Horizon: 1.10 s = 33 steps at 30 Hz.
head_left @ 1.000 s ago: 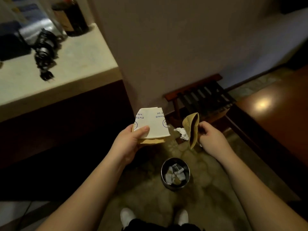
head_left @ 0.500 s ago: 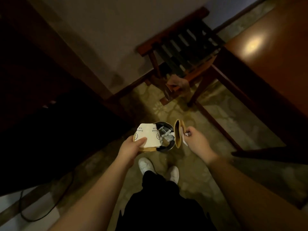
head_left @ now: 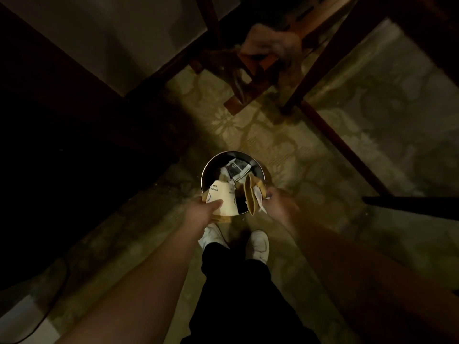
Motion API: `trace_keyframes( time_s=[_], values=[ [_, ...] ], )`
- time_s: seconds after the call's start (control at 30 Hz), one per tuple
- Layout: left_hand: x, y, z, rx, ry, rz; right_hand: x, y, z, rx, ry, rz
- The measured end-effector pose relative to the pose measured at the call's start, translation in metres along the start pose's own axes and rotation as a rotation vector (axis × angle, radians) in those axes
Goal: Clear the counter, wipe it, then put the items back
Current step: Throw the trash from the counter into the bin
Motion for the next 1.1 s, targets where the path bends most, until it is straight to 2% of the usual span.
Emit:
trace_keyframes(
  time_s=[0.17, 0.4, 0.5, 0.57, 0.7, 0.8, 0.97, 1.1],
  values=[
    [-0.007, -0.067, -0.012, 0.004, -0.085, 0.011, -0.029, -0.063, -0.010, 0.013, 0.101, -0.023],
    [-0.009, -0.126, -0.016, 0.018, -0.152, 0.018, -0.047, -0.120, -0.015, -0.014, 0.298, 0.119],
    [-0.012, -0.137, -0.017, 0.041, -0.142, -0.040, -0.050, -0.132, -0.014, -0.012, 0.291, 0.067],
    [-0.013, -0.136, -0.018, 0.065, -0.219, -0.094, -0.051, -0.134, -0.014, -0.005, 0.228, 0.024],
    [-0.004, -0.119, -0.015, 0.059, -0.340, -0.050, -0.048, -0.120, -0.014, 0.016, 0.185, -0.012],
    [0.003, -0.092, -0.010, 0.053, -0.334, -0.034, -0.040, -0.099, -0.012, 0.029, 0.184, -0.046],
    [0.019, -0.029, 0.008, 0.021, -0.425, -0.077, -0.022, -0.037, -0.008, 0.041, 0.251, -0.178],
    [0.035, 0.038, 0.032, -0.018, -0.508, -0.044, 0.002, 0.026, -0.020, 0.075, 0.191, -0.137]
  ],
)
Point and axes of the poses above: each hand's wrist, its own y-axis away from the middle knuckle, its own x-axis out of the back of the hand, z = x × y, the point moved 3 cm from there along -y, towards the middle knuckle, and after that the axes turned 8 degrees about -z, right-handed, at the moved point
